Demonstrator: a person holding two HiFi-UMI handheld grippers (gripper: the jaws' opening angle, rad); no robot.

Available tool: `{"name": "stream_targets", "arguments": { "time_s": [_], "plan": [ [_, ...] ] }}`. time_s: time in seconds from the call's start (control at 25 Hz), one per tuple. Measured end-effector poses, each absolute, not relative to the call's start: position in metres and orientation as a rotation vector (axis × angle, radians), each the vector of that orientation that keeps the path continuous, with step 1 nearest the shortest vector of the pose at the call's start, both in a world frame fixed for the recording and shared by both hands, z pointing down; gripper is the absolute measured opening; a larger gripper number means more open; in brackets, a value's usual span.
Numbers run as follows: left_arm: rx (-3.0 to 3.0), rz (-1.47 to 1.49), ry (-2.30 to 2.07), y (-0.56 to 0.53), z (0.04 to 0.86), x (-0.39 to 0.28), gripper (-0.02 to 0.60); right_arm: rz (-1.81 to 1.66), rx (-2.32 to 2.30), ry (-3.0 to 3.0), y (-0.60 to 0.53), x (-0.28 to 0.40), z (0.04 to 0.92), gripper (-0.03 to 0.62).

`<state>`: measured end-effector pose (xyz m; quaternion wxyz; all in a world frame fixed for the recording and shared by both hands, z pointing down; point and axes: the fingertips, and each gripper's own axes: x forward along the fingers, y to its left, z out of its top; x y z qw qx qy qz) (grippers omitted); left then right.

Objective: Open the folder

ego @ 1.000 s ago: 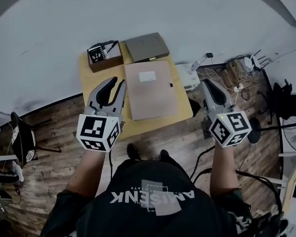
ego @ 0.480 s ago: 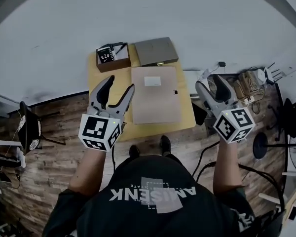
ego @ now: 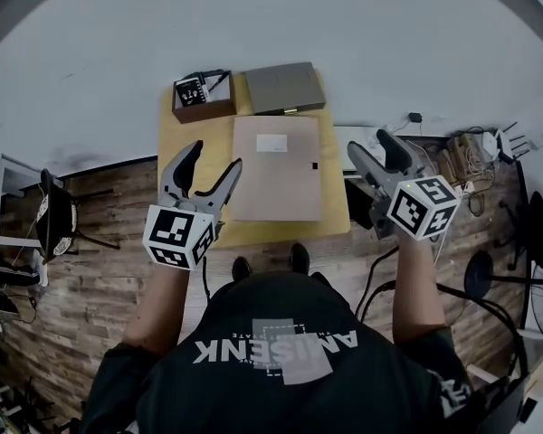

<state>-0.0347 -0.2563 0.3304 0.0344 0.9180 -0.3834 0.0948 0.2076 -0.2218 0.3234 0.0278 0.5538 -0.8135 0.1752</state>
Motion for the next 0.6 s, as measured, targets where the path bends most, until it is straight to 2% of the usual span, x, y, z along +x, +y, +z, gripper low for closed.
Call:
{"name": "stream_targets", "arguments": {
  "time_s": [0.6],
  "plan": [
    [2.758,0.742,-0.968,-0.225,0.46,0.034,0.295,1.082,1.469,-2.366,-0.241,0.223,0.488,0.305]
  ]
}}
